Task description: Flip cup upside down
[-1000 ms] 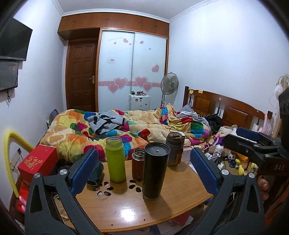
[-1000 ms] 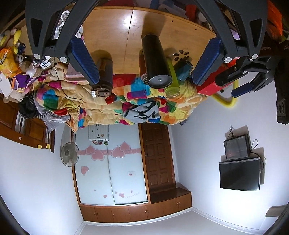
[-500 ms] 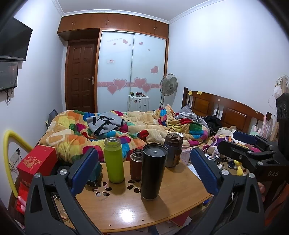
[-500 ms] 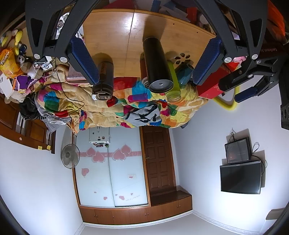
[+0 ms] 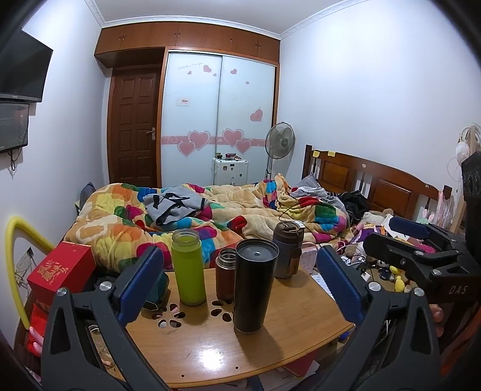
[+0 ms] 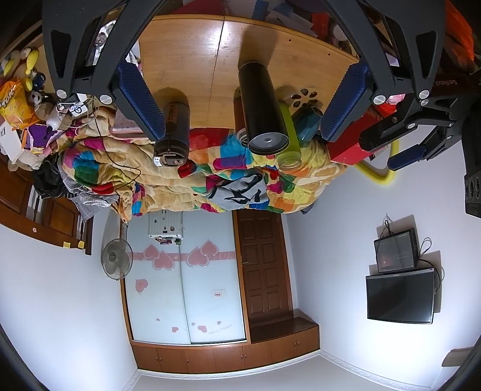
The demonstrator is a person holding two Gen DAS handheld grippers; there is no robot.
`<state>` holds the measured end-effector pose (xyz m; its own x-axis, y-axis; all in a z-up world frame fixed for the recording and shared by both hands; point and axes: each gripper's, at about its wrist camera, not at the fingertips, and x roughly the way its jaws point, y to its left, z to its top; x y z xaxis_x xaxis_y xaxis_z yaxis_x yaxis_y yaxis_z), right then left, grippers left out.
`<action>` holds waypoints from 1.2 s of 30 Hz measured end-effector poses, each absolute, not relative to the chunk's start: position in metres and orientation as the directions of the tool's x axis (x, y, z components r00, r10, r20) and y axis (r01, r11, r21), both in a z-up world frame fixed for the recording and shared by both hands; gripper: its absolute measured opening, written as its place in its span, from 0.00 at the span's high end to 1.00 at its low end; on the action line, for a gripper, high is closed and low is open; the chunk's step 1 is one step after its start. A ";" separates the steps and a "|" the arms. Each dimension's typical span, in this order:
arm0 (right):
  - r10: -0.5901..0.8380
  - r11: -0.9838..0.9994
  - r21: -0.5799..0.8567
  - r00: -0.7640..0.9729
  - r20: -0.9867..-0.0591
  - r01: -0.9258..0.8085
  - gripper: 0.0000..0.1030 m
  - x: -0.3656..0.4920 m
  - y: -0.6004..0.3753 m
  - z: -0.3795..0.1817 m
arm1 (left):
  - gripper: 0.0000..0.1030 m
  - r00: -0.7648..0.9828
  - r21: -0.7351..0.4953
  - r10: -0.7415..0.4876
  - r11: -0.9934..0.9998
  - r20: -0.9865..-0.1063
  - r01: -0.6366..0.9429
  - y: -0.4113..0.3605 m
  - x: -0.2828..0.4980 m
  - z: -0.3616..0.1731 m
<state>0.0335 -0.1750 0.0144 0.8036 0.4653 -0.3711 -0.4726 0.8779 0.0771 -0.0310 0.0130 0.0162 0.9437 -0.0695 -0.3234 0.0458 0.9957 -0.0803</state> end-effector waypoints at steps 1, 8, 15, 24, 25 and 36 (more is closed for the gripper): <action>0.465 0.878 0.076 0.804 -0.370 -0.472 0.00 0.033 -0.175 0.014 | 0.00 0.943 -0.082 -0.075 0.995 -0.323 0.051 0.013 -0.031 0.016; 0.465 0.878 0.078 0.804 -0.371 -0.472 0.00 0.033 -0.175 0.015 | 0.00 0.946 -0.073 -0.082 0.995 -0.314 0.062 0.009 -0.035 0.017; 0.465 0.878 0.077 0.804 -0.371 -0.472 0.00 0.033 -0.175 0.015 | 0.00 0.947 -0.069 -0.081 0.996 -0.311 0.063 0.007 -0.035 0.018; 0.469 0.875 0.077 0.797 -0.380 -0.478 0.00 0.032 -0.177 0.017 | 0.00 0.947 -0.073 -0.090 0.995 -0.307 0.071 0.004 -0.036 0.018; 0.469 0.875 0.076 0.797 -0.380 -0.478 0.00 0.031 -0.177 0.017 | 0.00 0.947 -0.073 -0.091 0.995 -0.307 0.072 0.003 -0.035 0.019; 0.458 0.879 0.061 0.803 -0.381 -0.473 0.00 0.032 -0.177 0.018 | 0.00 0.945 -0.102 -0.099 0.992 -0.312 0.070 0.005 -0.033 0.019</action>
<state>0.0319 -0.1770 0.0179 0.8029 0.4583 -0.3813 -0.4728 0.8791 0.0610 -0.0332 0.0048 0.0189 0.9449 -0.0988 -0.3122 0.0702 0.9923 -0.1017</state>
